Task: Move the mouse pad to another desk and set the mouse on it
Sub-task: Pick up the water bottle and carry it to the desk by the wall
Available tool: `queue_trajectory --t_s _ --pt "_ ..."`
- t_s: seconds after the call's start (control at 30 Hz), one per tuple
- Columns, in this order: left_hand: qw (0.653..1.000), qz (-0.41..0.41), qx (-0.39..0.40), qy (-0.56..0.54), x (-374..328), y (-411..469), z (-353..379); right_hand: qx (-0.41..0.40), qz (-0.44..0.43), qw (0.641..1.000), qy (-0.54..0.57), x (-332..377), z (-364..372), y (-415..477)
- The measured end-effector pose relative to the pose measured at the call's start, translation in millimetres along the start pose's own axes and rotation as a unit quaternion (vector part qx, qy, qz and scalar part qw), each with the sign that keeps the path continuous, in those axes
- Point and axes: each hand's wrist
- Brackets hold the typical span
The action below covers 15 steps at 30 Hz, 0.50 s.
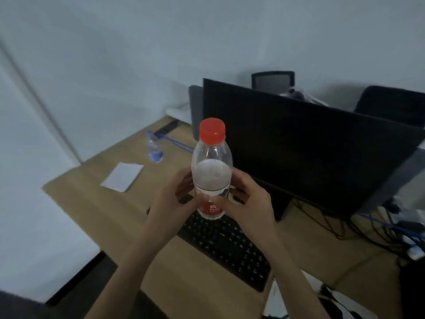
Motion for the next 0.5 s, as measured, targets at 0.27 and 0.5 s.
queue_trajectory --t_s 0.27,0.5 --pt "0.997 0.03 -0.049 0.045 2.1 15.1 -163.4 0.055 -0.048 0.997 0.039 65.4 152.7 42.0" --pt "0.997 0.041 -0.031 0.053 32.4 39.6 -267.9 0.052 -0.051 0.996 0.05 90.6 255.8 83.0"
Point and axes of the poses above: each hand's wrist, its own y-axis towards the middle knuckle, its own z-axis out of the palm, x = y × z, and after that the axes turned 12 degrees about z, right-handed
